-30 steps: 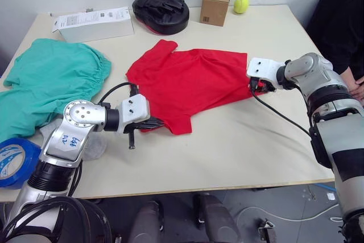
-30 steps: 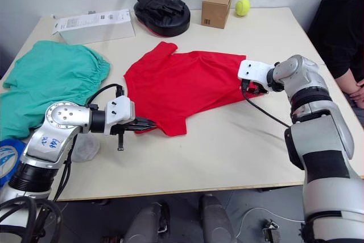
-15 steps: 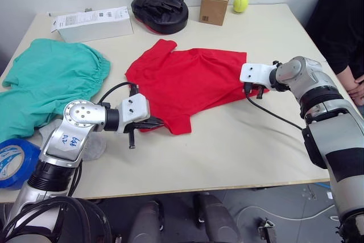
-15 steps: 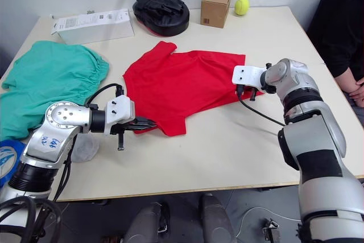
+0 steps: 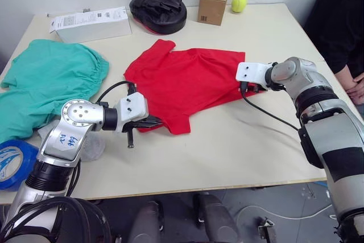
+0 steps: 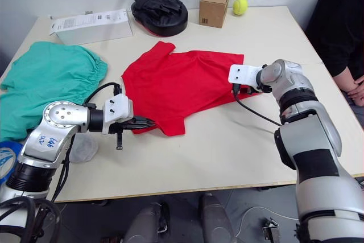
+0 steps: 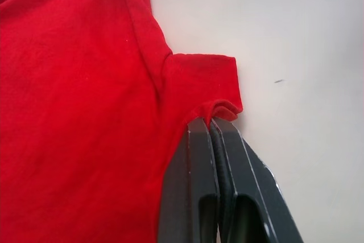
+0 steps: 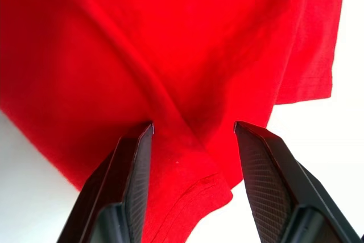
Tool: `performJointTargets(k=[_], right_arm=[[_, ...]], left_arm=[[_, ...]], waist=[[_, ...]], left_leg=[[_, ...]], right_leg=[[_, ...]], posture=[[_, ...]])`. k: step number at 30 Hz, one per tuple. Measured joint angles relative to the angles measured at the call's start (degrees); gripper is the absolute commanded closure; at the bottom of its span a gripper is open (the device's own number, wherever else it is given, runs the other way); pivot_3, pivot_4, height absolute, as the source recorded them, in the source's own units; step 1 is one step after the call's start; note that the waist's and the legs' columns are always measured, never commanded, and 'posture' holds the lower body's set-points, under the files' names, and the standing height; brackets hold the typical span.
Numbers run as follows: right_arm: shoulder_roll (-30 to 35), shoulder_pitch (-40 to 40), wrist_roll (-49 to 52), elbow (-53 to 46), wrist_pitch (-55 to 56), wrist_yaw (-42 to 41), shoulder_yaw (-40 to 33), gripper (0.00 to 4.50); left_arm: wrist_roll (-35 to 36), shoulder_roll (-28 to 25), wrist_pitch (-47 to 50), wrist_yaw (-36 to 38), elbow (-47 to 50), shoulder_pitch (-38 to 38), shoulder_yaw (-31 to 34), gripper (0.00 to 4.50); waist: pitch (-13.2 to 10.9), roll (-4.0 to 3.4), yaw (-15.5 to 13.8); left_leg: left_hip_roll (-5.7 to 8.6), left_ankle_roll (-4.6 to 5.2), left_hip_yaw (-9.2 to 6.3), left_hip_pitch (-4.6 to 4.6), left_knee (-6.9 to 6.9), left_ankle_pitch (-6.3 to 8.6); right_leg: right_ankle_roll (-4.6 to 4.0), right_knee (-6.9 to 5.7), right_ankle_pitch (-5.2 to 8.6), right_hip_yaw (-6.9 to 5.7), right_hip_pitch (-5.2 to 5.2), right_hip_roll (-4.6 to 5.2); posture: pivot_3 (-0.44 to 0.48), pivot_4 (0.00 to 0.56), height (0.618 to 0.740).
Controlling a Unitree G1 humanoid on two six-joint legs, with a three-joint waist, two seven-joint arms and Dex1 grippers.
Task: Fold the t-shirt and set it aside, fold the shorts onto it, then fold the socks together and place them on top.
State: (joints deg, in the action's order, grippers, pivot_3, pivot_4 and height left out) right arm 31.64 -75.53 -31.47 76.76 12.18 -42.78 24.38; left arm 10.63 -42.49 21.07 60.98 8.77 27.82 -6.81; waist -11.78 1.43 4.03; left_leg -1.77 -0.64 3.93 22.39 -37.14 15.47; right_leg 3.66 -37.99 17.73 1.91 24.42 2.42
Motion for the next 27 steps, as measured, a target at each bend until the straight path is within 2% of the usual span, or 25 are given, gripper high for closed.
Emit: performJointTargets(k=[1,6,17,21,27], right_arm=[[-0.13,0.00,-0.11,0.08,-0.14,0.05,0.01,2.77],[-0.71,0.01,-0.29,0.48,-1.02,-1.04,0.02,4.47],[0.16,0.04,1.27,0.40,-0.21,-4.10,-1.48,4.47],[4.21,0.94,4.13,-1.37,2.99,-10.69,-3.77,4.47],[11.22,8.81,10.31,-10.11,8.05,-24.65,-7.00,4.47]], left_arm=[[0.06,-0.04,0.03,-0.06,0.09,0.00,0.00,4.50],[0.24,-0.22,0.10,-0.25,0.29,0.00,0.01,4.50],[0.44,-0.56,0.29,-0.38,0.30,-0.01,0.17,4.50],[1.70,-1.25,1.20,-0.05,1.19,-1.00,1.43,4.50],[7.27,-4.35,5.20,2.45,6.72,-5.49,4.67,4.50]], waist=[[0.00,0.00,0.07],[0.00,0.00,0.51],[0.00,0.00,0.73],[0.00,0.00,0.71],[0.00,0.00,0.73]], left_leg=[[0.00,0.00,0.00,0.00,0.00,0.00],[0.00,0.00,0.00,0.00,0.01,0.00],[0.00,-0.01,0.00,0.01,0.02,-0.01],[0.00,0.00,0.00,0.02,0.02,0.00],[0.00,0.01,0.00,0.01,0.03,0.01]], right_leg=[[0.00,0.00,0.00,0.00,0.00,0.00],[0.00,0.00,0.00,0.00,0.00,0.00],[0.01,0.01,0.00,0.00,0.01,0.00],[0.02,0.04,-0.01,0.00,0.01,0.00],[0.04,0.05,-0.02,0.03,0.00,-0.02]], posture=[[0.000,0.150,0.740],[0.000,0.150,0.740],[0.000,0.150,0.740],[0.000,0.150,0.740],[0.000,0.150,0.740]])
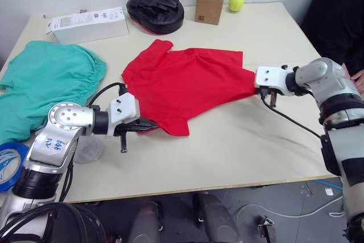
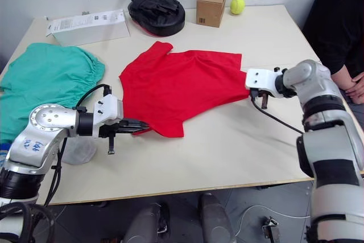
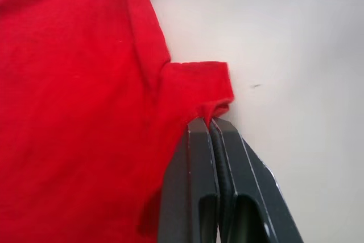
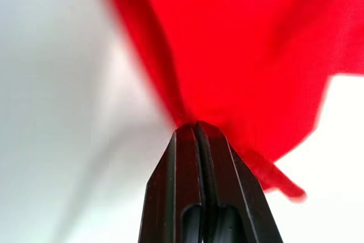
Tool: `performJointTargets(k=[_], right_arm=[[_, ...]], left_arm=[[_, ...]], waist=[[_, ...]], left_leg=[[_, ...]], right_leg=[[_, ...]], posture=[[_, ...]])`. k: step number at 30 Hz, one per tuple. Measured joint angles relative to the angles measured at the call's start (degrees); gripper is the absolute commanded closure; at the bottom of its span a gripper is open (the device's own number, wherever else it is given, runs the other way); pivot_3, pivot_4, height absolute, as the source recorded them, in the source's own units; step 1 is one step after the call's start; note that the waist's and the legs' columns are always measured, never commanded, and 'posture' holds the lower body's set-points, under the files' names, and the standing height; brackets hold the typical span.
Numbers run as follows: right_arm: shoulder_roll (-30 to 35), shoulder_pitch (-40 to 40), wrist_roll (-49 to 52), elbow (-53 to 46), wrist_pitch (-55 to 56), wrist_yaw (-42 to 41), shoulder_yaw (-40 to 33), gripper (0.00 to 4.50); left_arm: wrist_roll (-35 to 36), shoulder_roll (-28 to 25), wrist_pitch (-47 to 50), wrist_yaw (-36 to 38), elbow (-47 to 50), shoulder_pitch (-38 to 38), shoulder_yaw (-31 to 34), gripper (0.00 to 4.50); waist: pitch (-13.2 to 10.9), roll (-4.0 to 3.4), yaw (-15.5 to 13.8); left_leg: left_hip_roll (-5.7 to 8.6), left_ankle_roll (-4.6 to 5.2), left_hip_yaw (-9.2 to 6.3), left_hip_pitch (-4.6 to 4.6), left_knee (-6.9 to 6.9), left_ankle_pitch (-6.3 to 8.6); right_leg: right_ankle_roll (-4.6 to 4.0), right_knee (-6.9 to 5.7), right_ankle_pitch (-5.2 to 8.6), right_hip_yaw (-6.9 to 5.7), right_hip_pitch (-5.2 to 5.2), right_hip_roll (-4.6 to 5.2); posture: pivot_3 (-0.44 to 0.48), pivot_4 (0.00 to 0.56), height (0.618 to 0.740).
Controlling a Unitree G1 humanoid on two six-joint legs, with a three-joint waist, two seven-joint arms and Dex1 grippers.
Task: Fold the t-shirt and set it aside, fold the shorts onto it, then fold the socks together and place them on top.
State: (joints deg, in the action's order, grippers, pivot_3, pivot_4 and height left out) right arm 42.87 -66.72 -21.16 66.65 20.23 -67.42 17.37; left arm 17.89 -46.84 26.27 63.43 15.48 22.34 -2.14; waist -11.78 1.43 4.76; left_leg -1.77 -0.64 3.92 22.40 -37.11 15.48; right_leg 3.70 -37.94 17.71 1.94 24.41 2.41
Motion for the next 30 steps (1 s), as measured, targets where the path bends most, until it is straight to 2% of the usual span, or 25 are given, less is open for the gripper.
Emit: performJointTargets(k=[3,6,11,14,17,19,25,30], right_arm=[[4.51,7.57,6.20,-11.07,-0.59,-10.57,-2.32,4.47],[9.81,18.38,14.32,-26.85,-4.35,-20.25,-3.57,4.47],[22.27,33.78,30.11,-50.47,-14.36,-21.14,-2.07,4.47],[23.53,37.09,33.60,-56.81,-17.81,-21.18,-2.64,4.47],[23.45,38.53,35.63,-59.06,-20.29,-21.15,-4.02,4.47],[25.64,40.78,39.07,-62.03,-21.84,-21.19,-4.75,4.47],[32.05,49.53,44.41,-69.11,-24.02,-21.30,-7.00,4.47],[35.48,56.43,46.62,-71.73,-23.91,-21.33,-9.56,4.47]], left_arm=[[2.89,-2.57,1.82,1.86,3.46,-3.61,1.63,4.50],[5.47,-5.78,3.57,3.88,5.95,-7.58,3.56,4.50],[7.76,-10.42,4.37,6.73,8.18,-13.86,6.36,4.50],[8.50,-10.74,4.24,7.23,8.75,-15.26,6.92,4.50],[8.96,-10.81,4.48,6.78,8.82,-15.84,8.35,4.50],[9.96,-11.60,5.60,6.75,9.54,-17.08,9.43,4.50],[14.95,-16.55,9.46,11.05,16.14,-28.37,16.21,4.50],[16.58,-17.05,10.65,11.93,18.68,-33.69,20.04,4.50]], waist=[[0.00,0.00,-0.09],[0.00,0.00,-0.33],[-0.01,-0.02,-0.50],[-0.01,0.00,-0.31],[-0.02,0.00,-0.54],[-0.02,0.00,-0.90],[-0.04,0.03,-1.58],[-0.05,0.06,-1.94]], left_leg=[[-0.04,0.00,-0.03,-0.01,0.02,0.00],[-0.06,-0.01,-0.07,-0.02,0.00,0.00],[-0.03,0.00,-0.07,-0.13,0.00,0.01],[-0.04,0.01,-0.08,-0.32,-0.02,0.02],[-0.02,0.03,-0.09,-0.30,-0.02,0.02],[-0.03,0.07,-0.11,-0.27,0.01,0.05],[-0.06,0.10,-0.10,-0.24,-0.01,0.16],[-0.02,0.16,-0.09,-0.27,-0.09,0.11]], right_leg=[[0.00,0.00,0.00,-0.02,0.00,-0.05],[0.00,-0.02,0.00,-0.03,-0.02,-0.05],[-0.01,0.01,0.01,-0.01,-0.11,0.02],[-0.02,0.05,0.01,-0.02,-0.31,0.00],[-0.02,0.06,0.01,-0.03,-0.30,0.01],[-0.01,0.11,0.02,-0.04,-0.30,0.01],[-0.06,0.24,0.12,-0.06,-0.30,0.03],[-0.26,0.28,0.23,-0.05,-0.36,0.03]], posture=[[0.000,0.150,0.740],[0.000,0.150,0.740],[0.000,0.150,0.740],[0.000,0.150,0.740],[0.000,0.150,0.740],[0.000,0.150,0.740],[0.000,0.150,0.740],[0.000,0.150,0.740]])
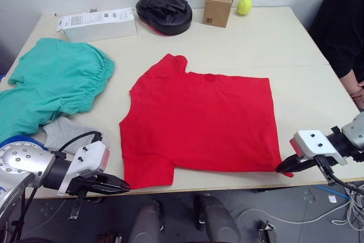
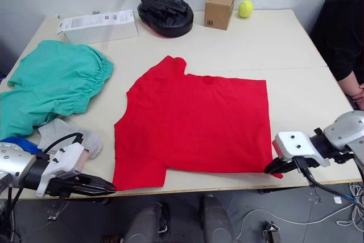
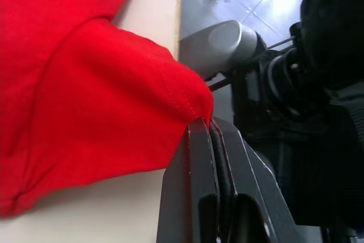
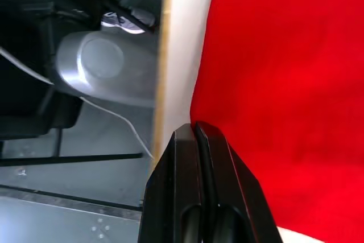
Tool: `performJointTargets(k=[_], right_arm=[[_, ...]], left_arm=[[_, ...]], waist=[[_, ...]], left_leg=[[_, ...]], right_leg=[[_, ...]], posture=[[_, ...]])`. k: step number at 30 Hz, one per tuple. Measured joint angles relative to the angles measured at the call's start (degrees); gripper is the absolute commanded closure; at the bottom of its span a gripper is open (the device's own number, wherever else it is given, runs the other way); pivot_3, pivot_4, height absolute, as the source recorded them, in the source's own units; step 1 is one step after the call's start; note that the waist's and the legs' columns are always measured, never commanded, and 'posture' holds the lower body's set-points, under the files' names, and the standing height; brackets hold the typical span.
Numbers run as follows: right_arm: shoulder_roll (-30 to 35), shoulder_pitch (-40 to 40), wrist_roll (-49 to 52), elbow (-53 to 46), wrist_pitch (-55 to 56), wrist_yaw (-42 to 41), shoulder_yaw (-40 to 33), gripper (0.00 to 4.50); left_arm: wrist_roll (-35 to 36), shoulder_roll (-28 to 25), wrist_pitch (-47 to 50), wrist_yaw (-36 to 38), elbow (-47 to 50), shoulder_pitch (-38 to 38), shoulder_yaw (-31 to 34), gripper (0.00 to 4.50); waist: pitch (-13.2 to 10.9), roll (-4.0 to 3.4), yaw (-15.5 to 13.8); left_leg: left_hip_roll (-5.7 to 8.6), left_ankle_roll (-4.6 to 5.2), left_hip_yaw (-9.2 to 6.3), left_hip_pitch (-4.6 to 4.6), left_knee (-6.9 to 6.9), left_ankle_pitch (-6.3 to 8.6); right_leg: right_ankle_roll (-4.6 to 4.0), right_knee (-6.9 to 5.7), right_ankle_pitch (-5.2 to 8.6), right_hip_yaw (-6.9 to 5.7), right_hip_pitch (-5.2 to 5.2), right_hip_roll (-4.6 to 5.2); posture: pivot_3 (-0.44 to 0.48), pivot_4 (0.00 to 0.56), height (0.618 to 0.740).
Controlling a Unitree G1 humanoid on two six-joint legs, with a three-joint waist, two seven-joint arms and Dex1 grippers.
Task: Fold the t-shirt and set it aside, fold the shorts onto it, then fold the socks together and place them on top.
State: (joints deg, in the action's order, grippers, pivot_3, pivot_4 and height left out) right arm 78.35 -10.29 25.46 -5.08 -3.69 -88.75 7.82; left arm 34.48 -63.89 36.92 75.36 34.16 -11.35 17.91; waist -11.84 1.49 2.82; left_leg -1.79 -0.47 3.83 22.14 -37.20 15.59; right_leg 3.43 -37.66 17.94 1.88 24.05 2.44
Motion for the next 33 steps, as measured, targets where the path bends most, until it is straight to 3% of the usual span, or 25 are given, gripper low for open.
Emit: performJointTargets(k=[5,11,15,20,24,29,33], right_arm=[[4.38,8.53,2.43,-2.77,1.58,-0.08,-2.21,4.47],[5.18,17.80,3.57,-3.91,4.38,-0.24,-6.21,4.47],[4.77,19.70,3.22,-3.85,4.88,-0.32,-8.49,4.47],[4.71,17.89,5.97,-3.53,1.80,-0.32,-8.99,4.47],[5.06,12.42,9.49,-0.80,-2.08,-0.32,-8.09,4.47],[5.01,2.66,9.03,5.95,-2.95,-0.34,-1.25,4.47],[2.57,-5.87,6.42,11.36,-2.66,-0.36,3.80,4.47]], left_arm=[[3.32,-0.02,3.33,0.32,4.56,-5.73,4.87,4.50],[4.81,-0.06,5.11,2.37,8.65,-13.29,9.08,4.50],[4.38,-0.07,4.15,3.07,8.75,-14.46,10.11,4.50],[2.77,-0.40,1.36,1.29,2.63,-5.45,8.32,4.50],[0.57,-0.42,-1.11,-1.39,-5.47,8.03,2.43,4.50],[-3.77,0.98,-4.39,-3.64,-14.84,24.99,-7.61,4.50],[-7.51,3.36,-7.76,-3.93,-19.42,32.45,-13.54,4.50]], waist=[[-0.01,0.02,-0.12],[-0.01,0.04,-0.23],[-0.02,0.05,-0.50],[-0.03,0.06,-1.13],[-0.05,0.08,-1.24],[-0.05,0.09,-1.13],[-0.05,0.09,-0.69]], left_leg=[[-0.01,0.01,-0.02,-0.08,0.04,0.01],[-0.01,0.01,-0.03,-0.17,0.05,0.02],[-0.01,0.01,-0.02,-0.35,0.04,0.02],[-0.01,0.02,0.05,-0.59,0.09,0.02],[-0.01,0.04,0.06,-0.60,0.10,0.04],[-0.01,0.07,0.11,-0.57,0.17,0.17],[-0.06,0.03,0.18,-0.56,0.15,0.26]], right_leg=[[-0.11,0.11,0.06,-0.02,-0.12,0.00],[-0.21,0.22,0.12,-0.02,-0.25,-0.04],[-0.44,0.31,0.26,-0.01,-0.45,-0.04],[-0.68,0.34,0.40,0.06,-0.66,-0.03],[-0.66,0.36,0.39,0.05,-0.69,0.00],[0.05,0.28,-0.01,0.05,-0.60,0.01],[0.23,0.22,-0.10,0.08,-0.51,-0.08]], posture=[[0.000,0.150,0.740],[0.000,0.150,0.740],[0.000,0.150,0.740],[0.000,0.150,0.740],[0.000,0.150,0.740],[0.000,0.150,0.740],[0.000,0.150,0.740]])
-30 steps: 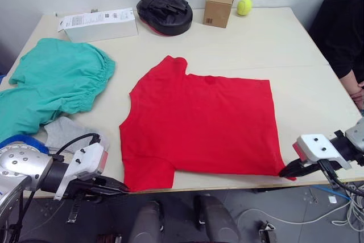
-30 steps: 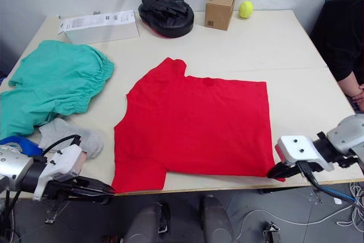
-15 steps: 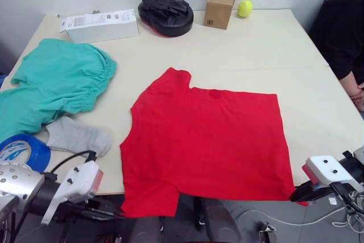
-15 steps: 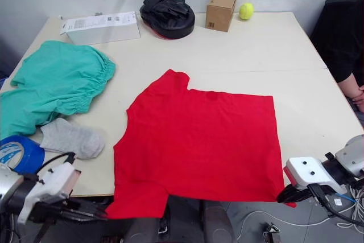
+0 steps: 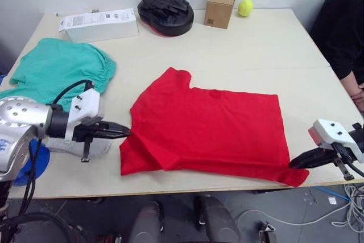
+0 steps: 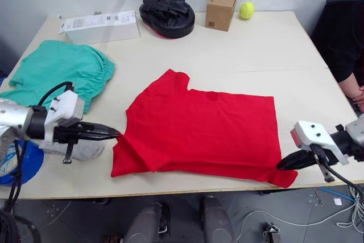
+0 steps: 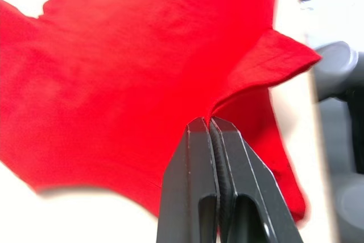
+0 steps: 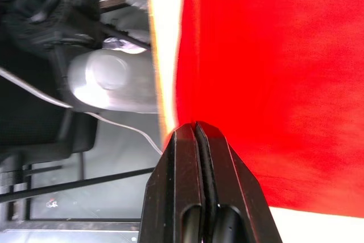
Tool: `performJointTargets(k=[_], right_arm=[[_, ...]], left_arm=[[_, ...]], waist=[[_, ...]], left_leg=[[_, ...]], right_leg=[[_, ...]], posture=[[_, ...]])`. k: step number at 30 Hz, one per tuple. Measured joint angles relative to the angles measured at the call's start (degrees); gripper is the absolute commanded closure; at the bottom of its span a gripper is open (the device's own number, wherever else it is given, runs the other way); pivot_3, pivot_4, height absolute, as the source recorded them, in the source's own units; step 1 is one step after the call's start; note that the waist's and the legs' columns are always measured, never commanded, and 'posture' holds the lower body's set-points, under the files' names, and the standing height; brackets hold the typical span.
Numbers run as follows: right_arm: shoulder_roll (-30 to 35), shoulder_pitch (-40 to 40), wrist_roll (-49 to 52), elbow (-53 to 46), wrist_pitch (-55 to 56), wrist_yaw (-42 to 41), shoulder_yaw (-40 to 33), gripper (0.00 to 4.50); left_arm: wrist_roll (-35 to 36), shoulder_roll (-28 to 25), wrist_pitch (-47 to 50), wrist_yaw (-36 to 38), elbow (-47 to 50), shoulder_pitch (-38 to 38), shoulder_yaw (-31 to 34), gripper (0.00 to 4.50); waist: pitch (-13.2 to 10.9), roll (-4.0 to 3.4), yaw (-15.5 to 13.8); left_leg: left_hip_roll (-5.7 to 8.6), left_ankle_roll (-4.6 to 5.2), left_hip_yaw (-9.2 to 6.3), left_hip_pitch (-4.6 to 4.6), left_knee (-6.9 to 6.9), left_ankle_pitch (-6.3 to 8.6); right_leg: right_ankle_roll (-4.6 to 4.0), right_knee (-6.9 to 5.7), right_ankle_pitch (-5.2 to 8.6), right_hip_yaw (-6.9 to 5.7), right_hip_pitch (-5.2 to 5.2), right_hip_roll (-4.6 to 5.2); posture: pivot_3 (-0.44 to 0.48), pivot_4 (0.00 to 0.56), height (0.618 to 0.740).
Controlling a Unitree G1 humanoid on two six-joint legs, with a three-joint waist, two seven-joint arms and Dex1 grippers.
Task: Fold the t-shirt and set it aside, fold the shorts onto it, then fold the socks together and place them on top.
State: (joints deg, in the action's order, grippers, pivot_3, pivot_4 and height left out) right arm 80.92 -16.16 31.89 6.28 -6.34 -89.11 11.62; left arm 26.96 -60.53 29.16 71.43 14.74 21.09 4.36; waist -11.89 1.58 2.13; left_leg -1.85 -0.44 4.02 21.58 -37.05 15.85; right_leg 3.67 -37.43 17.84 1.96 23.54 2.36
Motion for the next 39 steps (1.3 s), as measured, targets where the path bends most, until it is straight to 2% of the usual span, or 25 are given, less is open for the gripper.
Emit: performJointTargets(k=[8,17,28,31,39], right_arm=[[-6.25,-9.18,-5.51,7.73,1.08,-0.01,7.72,4.47],[-10.53,-13.19,-10.78,13.87,4.59,-0.16,8.38,4.47],[-14.43,-14.81,-14.64,16.62,6.66,-0.25,7.81,4.47],[-15.15,-14.81,-15.91,16.80,6.91,-0.25,6.37,3.91],[-15.01,-13.39,-13.66,13.91,2.12,-0.23,0.82,1.26]], left_arm=[[-7.39,4.68,-7.97,-0.15,-5.63,3.17,-7.92,4.50],[-13.00,10.98,-14.59,-5.19,-12.83,5.61,-8.88,4.50],[-15.01,11.25,-16.11,-5.82,-13.54,3.11,-8.93,4.50],[-16.22,11.05,-15.81,-6.48,-14.55,2.35,-8.93,3.89],[-15.87,11.06,-14.03,-8.76,-15.06,1.09,-7.46,1.45]], waist=[[-0.01,-0.01,0.02],[-0.01,-0.01,-0.16],[0.00,-0.01,-0.09],[0.00,-0.02,-0.15],[0.00,-0.01,-0.15]], left_leg=[[-0.02,-0.02,0.05,0.03,-0.07,0.02],[0.03,0.02,0.06,0.01,-0.21,0.00],[0.02,0.02,0.05,0.00,-0.20,0.00],[0.02,0.02,0.05,0.00,-0.20,0.00],[0.02,0.02,0.04,0.00,-0.16,0.00]], right_leg=[[0.03,-0.09,0.05,0.05,0.05,-0.01],[0.14,-0.23,-0.02,0.07,0.02,0.06],[0.14,-0.28,-0.02,0.07,0.02,0.08],[0.14,-0.30,-0.02,0.06,0.02,0.08],[0.14,-0.30,-0.02,0.05,0.03,0.12]], posture=[[0.000,0.150,0.740],[0.000,0.150,0.740],[0.000,0.150,0.740],[0.000,0.150,0.740],[0.000,0.150,0.740]])
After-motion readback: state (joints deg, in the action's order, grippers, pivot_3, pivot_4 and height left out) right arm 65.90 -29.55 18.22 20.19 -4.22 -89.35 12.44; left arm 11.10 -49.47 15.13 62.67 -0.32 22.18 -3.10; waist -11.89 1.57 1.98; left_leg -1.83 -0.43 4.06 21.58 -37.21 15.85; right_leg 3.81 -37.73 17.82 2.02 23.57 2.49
